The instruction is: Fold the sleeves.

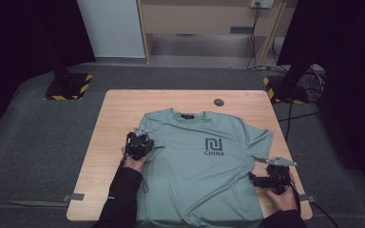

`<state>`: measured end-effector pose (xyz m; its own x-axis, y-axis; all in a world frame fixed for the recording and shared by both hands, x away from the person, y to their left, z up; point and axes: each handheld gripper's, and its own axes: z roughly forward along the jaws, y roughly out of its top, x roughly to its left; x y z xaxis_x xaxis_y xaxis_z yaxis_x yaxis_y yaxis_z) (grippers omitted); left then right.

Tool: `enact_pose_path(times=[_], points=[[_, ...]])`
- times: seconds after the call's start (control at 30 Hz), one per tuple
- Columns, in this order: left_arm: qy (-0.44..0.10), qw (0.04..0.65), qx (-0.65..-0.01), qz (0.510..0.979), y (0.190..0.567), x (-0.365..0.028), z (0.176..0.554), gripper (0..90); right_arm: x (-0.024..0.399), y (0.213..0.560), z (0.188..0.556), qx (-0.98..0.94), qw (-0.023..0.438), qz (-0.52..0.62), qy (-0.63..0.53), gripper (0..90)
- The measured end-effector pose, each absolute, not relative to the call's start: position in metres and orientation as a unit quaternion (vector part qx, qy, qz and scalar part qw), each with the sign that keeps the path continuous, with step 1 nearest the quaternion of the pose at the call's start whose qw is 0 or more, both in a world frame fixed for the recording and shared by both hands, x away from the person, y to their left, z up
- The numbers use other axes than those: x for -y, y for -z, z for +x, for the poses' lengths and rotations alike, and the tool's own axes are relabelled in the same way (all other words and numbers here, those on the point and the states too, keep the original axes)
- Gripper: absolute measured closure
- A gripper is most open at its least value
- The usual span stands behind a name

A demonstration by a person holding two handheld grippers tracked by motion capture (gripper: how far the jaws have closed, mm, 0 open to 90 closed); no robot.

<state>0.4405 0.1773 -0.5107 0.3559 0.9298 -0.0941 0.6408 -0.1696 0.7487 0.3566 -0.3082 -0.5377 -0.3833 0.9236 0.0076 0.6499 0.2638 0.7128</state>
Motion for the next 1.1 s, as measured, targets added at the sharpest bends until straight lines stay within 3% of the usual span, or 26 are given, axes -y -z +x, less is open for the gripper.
enact_pose_path(times=[0.43, 0.77, 1.1], points=[[-0.224, 0.372, -0.500, 0.749, 0.467, -0.156, 0.474, 89.1, 0.308, 0.538, 0.357, -0.766, 0.211, 0.513, -0.323, 1.8], [-0.208, 0.387, -0.461, 0.771, 0.471, -0.122, 0.483, 88.6, 0.308, 0.538, 0.357, -0.766, 0.212, 0.513, -0.323, 2.0], [-0.195, 0.396, -0.455, 0.773, 0.474, -0.139, 0.476, 67.9, 0.308, 0.538, 0.357, -0.766, 0.212, 0.514, -0.323, 2.0]])
